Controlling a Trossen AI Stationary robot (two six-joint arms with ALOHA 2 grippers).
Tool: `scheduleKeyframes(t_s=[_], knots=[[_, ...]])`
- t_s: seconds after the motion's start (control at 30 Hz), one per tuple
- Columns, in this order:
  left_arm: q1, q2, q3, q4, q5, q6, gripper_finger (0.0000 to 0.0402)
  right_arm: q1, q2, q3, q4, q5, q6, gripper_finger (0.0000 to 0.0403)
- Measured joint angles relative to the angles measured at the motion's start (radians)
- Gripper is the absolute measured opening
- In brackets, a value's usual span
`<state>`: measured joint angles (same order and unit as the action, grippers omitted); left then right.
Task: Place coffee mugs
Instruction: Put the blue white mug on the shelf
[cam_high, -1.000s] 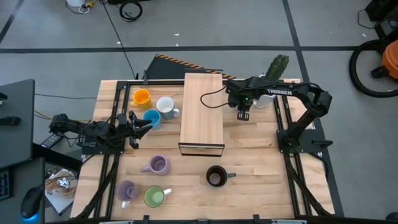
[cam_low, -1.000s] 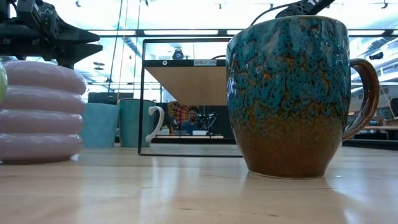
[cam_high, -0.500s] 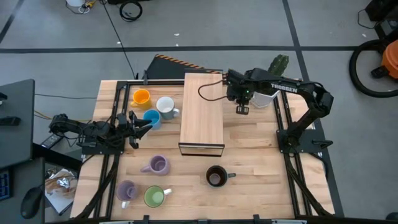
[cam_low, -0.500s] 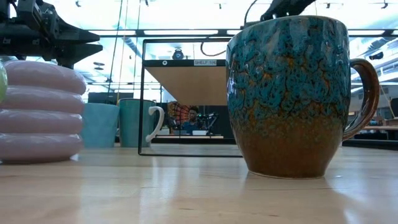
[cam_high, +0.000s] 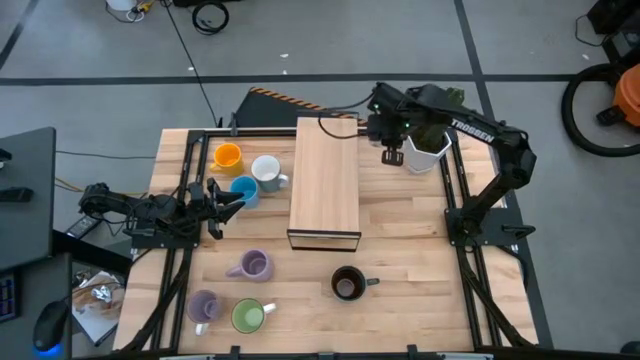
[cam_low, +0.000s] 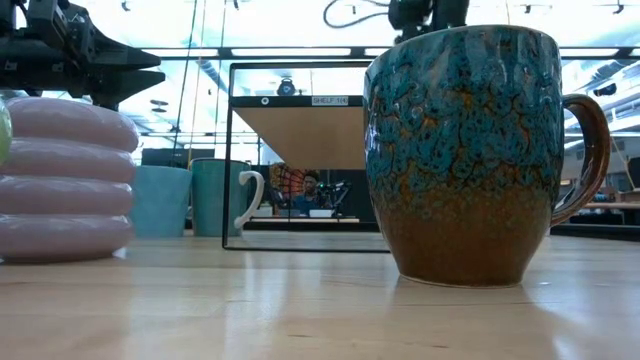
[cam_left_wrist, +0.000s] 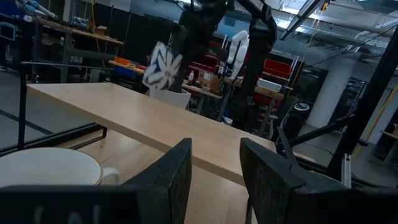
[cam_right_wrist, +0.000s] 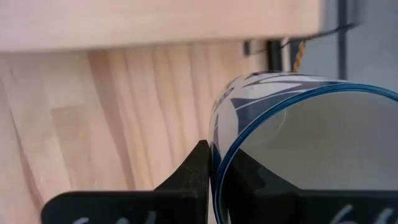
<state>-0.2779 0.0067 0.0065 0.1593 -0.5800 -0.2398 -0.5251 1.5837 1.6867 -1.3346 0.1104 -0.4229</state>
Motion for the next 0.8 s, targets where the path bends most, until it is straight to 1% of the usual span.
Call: scheduleKeyframes(t_s=[0.07, 0.2, 0.27, 0.4, 0.57, 0.67, 0.8], knots=[[0.0, 0.0, 0.0, 0.0, 0.0, 0.0, 0.0141, 0.002, 0.0, 0.031, -0.004, -0.004, -0.011, 0.003], [0.0, 0.0, 0.0, 0.0, 0.0, 0.0, 0.0141, 0.014, 0.002, 0.069, 0.008, -0.045, -0.038, 0.0029], [0.0, 0.0, 0.0, 0.0, -0.003, 0.0, 0.0141, 0.027, 0.026, 0.103, 0.015, -0.059, -0.05, 0.0029], [0.006, 0.0, 0.0, 0.0, -0.011, 0.0, 0.0141, 0.04, 0.133, 0.227, -0.002, -0.065, -0.079, 0.0029], [0.024, 0.0, 0.003, -0.003, -0.008, -0.003, 0.0141, 0.04, 0.284, 0.424, -0.1, -0.062, -0.111, 0.003], [0.028, 0.0, 0.014, -0.019, 0.0, -0.002, 0.0141, 0.033, 0.337, 0.469, -0.083, -0.074, -0.114, 0.0031], [0.028, 0.0, 0.022, -0.018, 0.0, -0.001, 0.0141, 0.031, 0.376, 0.49, -0.095, -0.065, -0.12, 0.0032]])
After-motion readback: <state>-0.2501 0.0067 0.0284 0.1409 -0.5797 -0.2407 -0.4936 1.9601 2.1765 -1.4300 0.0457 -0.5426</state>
